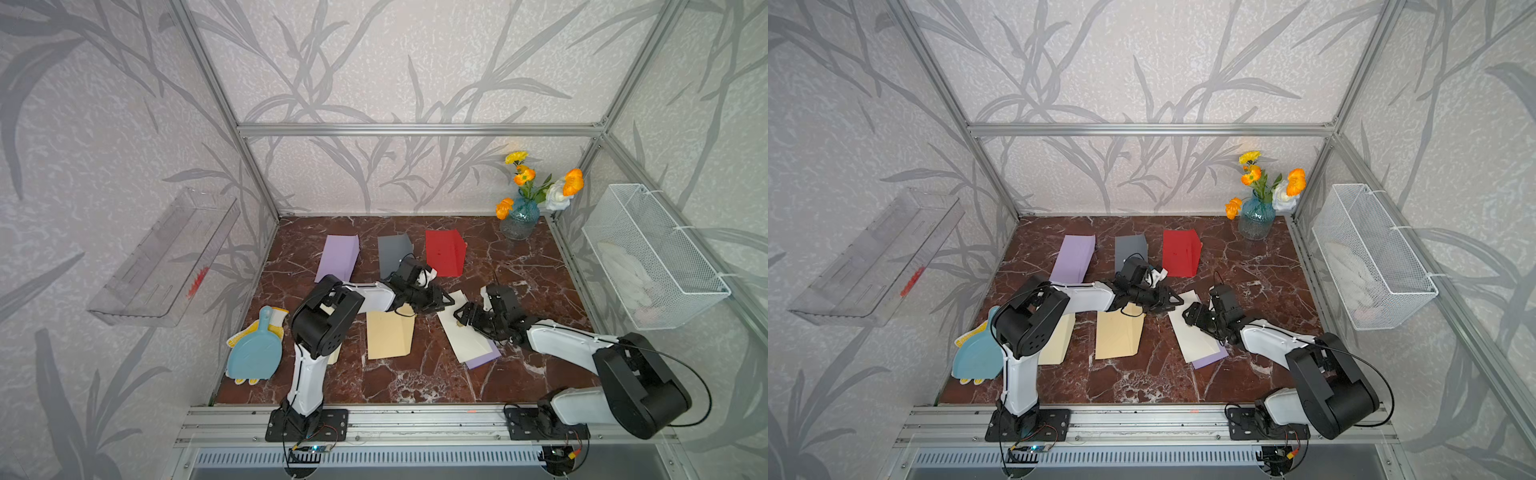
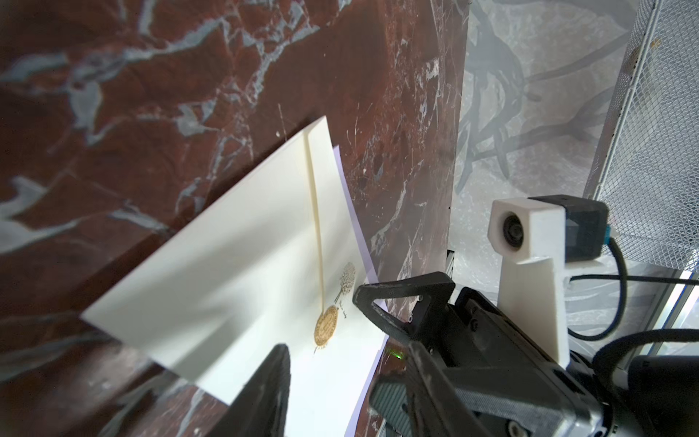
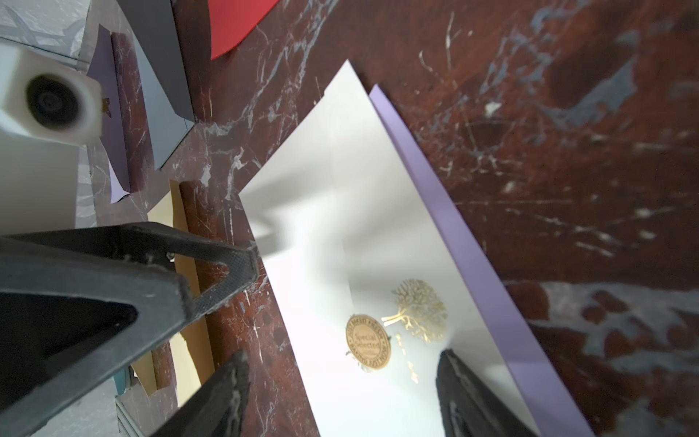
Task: Open the envelope
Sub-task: Pick up the envelope from the envelope.
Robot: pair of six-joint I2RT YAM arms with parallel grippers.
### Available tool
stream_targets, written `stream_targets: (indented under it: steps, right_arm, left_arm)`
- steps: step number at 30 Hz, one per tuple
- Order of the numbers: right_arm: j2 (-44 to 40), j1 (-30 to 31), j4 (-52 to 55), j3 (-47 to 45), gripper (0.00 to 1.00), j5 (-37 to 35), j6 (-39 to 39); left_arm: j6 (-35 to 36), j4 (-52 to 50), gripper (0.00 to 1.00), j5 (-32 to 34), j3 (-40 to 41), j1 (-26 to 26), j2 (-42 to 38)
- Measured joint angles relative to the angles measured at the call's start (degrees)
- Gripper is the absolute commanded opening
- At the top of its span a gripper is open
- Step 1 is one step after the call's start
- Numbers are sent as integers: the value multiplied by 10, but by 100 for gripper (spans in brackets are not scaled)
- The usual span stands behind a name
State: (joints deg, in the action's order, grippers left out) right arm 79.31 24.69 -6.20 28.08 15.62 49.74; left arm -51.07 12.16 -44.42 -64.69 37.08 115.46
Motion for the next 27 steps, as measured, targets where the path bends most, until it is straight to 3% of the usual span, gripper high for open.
stream_targets:
  steps: [17, 27]
  right_arm:
    - [5, 0, -16, -3, 78, 2, 4]
    - [9, 0, -40, -10, 78, 5, 10]
  left_arm:
    - [78, -200, 49, 101, -56, 0, -3]
    - [75, -244, 50, 148, -89, 7, 3]
